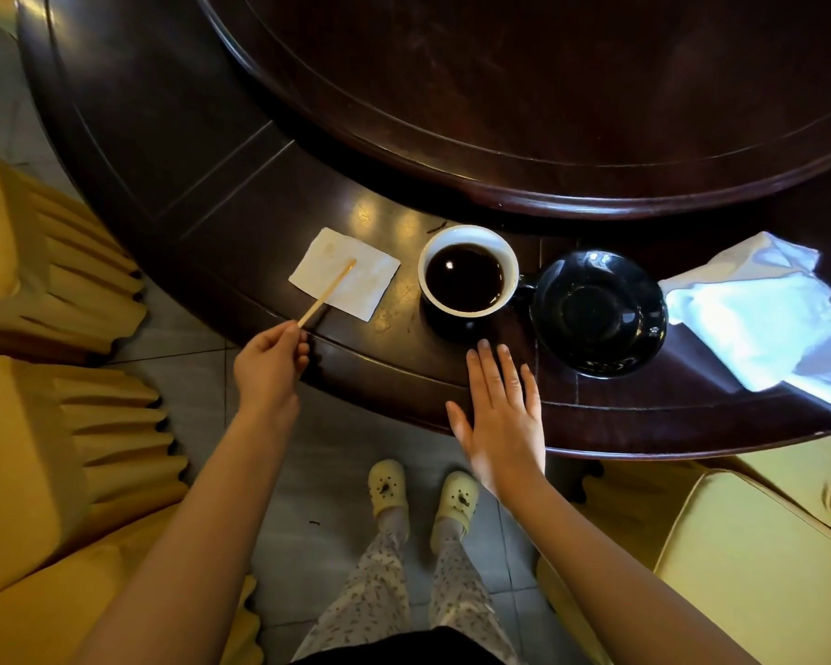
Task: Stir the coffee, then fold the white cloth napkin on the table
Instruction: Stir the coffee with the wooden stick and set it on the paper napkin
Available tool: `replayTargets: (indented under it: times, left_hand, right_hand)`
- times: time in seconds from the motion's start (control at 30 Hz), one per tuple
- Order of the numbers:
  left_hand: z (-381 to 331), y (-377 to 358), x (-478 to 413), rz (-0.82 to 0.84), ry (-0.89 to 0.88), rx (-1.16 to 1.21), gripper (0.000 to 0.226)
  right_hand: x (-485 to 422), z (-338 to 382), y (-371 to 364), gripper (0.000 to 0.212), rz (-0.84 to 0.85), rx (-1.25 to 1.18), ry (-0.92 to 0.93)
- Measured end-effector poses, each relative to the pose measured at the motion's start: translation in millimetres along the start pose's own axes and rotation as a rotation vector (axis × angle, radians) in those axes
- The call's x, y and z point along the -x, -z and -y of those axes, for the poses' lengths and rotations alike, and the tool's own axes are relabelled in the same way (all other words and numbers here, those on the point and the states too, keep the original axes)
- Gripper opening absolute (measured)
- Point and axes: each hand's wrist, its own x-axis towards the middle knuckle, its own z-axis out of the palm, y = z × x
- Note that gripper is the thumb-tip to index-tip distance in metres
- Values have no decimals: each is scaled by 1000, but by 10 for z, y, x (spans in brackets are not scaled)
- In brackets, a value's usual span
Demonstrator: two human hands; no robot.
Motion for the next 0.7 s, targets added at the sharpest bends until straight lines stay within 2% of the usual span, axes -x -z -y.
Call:
replayTargets:
  times: [0.17,0.47,0.7]
  left_hand:
    - [100,-29,-47,-25,-120,-168,15]
    - [165,48,-20,-55,-542,-816,15]
    - [178,42,61,-63,-583,-945,20]
  right_hand:
    - [-4,2,6,67,7,5,-4]
    - [1,2,-8,67,-7,11,6]
    - [2,-1,-10,66,-16,2,1]
